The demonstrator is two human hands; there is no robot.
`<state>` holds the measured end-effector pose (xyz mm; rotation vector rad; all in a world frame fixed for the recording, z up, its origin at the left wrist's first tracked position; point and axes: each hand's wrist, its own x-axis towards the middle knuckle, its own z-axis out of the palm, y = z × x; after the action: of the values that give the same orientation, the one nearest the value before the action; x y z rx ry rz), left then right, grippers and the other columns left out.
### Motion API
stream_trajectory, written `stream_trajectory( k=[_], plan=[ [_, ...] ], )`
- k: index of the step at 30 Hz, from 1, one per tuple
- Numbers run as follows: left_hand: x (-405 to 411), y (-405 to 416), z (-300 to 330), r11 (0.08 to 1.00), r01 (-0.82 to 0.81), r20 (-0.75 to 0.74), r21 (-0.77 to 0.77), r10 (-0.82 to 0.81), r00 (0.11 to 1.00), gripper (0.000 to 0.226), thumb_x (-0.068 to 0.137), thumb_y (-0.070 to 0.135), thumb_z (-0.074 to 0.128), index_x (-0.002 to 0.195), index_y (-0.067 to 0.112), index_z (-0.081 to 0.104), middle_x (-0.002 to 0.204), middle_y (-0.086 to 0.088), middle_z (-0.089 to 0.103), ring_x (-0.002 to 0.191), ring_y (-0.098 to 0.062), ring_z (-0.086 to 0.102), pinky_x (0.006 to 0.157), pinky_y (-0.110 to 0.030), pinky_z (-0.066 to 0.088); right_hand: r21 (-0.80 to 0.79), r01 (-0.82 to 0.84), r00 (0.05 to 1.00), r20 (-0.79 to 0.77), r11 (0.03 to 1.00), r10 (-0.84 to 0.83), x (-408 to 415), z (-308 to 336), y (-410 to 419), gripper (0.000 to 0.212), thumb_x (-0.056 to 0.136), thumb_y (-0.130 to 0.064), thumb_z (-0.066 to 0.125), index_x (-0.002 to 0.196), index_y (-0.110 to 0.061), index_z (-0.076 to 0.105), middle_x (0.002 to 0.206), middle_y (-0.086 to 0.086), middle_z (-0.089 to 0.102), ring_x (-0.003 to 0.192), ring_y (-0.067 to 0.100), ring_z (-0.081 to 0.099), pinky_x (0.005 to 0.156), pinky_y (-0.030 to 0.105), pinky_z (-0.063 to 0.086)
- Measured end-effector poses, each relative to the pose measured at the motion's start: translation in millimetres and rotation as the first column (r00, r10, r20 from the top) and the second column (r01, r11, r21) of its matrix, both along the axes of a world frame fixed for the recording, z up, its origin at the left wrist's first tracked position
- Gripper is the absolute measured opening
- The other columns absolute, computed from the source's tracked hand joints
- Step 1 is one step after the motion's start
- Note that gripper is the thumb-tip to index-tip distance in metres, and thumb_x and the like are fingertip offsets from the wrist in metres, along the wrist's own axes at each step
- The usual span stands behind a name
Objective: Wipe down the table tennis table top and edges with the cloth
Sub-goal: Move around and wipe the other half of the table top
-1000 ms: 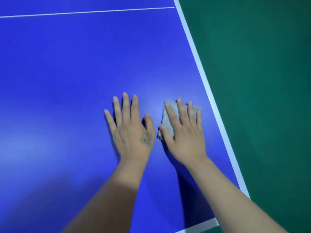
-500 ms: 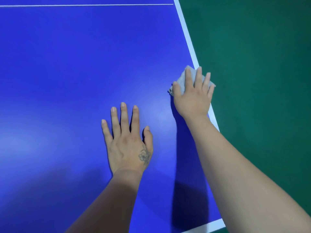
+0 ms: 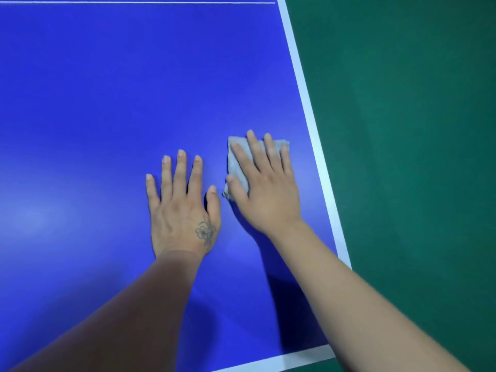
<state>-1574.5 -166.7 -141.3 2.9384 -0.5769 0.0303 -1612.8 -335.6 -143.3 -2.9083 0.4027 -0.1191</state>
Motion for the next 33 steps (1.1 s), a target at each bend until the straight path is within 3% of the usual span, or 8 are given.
stream_trajectory(
  k=[5,13,18,24,28,33],
  plan=[
    [-1.9,-0.9,2.4,1.000,-0.017,-0.008,0.003,0.017,1.000,0.064,0.111,0.047,0.017,0.169,0.022,0.027,0.178,-0.002,0.017,0.166,-0.025,0.006,0.132,-0.057,0.009,0.005,0.113,0.993,-0.033,0.994,-0.113,-65.7,1.8,-26.8,0.067,0.106,-0.054,0.038,0.169,-0.032,0.030,0.179,-0.002,0.019,0.166,0.028,0.011,0.133,0.054,0.009],
    [-3.1,-1.3,3.1,1.000,-0.017,-0.005,-0.012,0.017,1.000,0.059,0.113,0.043,0.025,0.168,0.023,0.027,0.178,-0.002,0.017,0.166,-0.025,0.007,0.133,-0.056,0.007,0.032,0.383,0.921,-0.093,0.923,-0.379,-0.7,0.5,-59.6,0.073,0.104,-0.057,0.020,0.172,-0.032,0.016,0.181,0.007,0.004,0.166,0.034,-0.003,0.133,0.056,0.000],
    [-3.0,-0.2,3.1,1.000,-0.016,0.000,-0.026,0.016,1.000,0.058,0.113,0.042,0.028,0.168,0.022,0.028,0.178,-0.003,0.018,0.165,-0.025,0.007,0.133,-0.056,0.006,-0.013,0.225,0.974,-0.028,0.974,-0.225,6.0,0.9,-11.0,0.073,0.104,-0.054,0.034,0.171,-0.029,0.024,0.179,0.007,0.016,0.166,0.035,0.007,0.131,0.060,0.003],
    [-2.6,0.5,1.8,0.999,-0.011,0.004,-0.034,0.011,1.000,0.059,0.114,0.043,0.027,0.168,0.021,0.028,0.178,-0.004,0.018,0.166,-0.026,0.007,0.133,-0.056,0.006,0.028,0.084,0.995,-0.054,0.996,-0.082,-87.1,3.4,29.3,0.067,0.108,-0.051,0.033,0.171,-0.031,0.022,0.180,0.001,0.012,0.167,0.028,0.005,0.133,0.055,0.007],
    [-2.0,1.6,0.0,1.000,-0.012,0.015,-0.027,0.012,1.000,0.059,0.113,0.044,0.026,0.168,0.021,0.028,0.177,-0.004,0.019,0.165,-0.026,0.008,0.133,-0.057,0.006,0.011,0.192,0.979,-0.065,0.981,-0.191,-145.0,2.3,6.1,0.060,0.113,-0.040,0.031,0.171,-0.028,0.023,0.180,0.001,0.012,0.167,0.028,0.004,0.133,0.055,0.010],
    [-1.2,2.6,-1.1,1.000,-0.001,0.030,-0.014,0.002,1.000,0.061,0.113,0.047,0.025,0.168,0.022,0.027,0.177,-0.004,0.019,0.165,-0.027,0.008,0.132,-0.058,0.008,-0.031,0.338,0.938,-0.075,0.941,-0.339,-121.6,-1.9,-26.7,0.065,0.111,-0.047,0.020,0.172,-0.026,0.018,0.180,0.007,0.010,0.166,0.032,0.002,0.133,0.056,0.007]
  ],
)
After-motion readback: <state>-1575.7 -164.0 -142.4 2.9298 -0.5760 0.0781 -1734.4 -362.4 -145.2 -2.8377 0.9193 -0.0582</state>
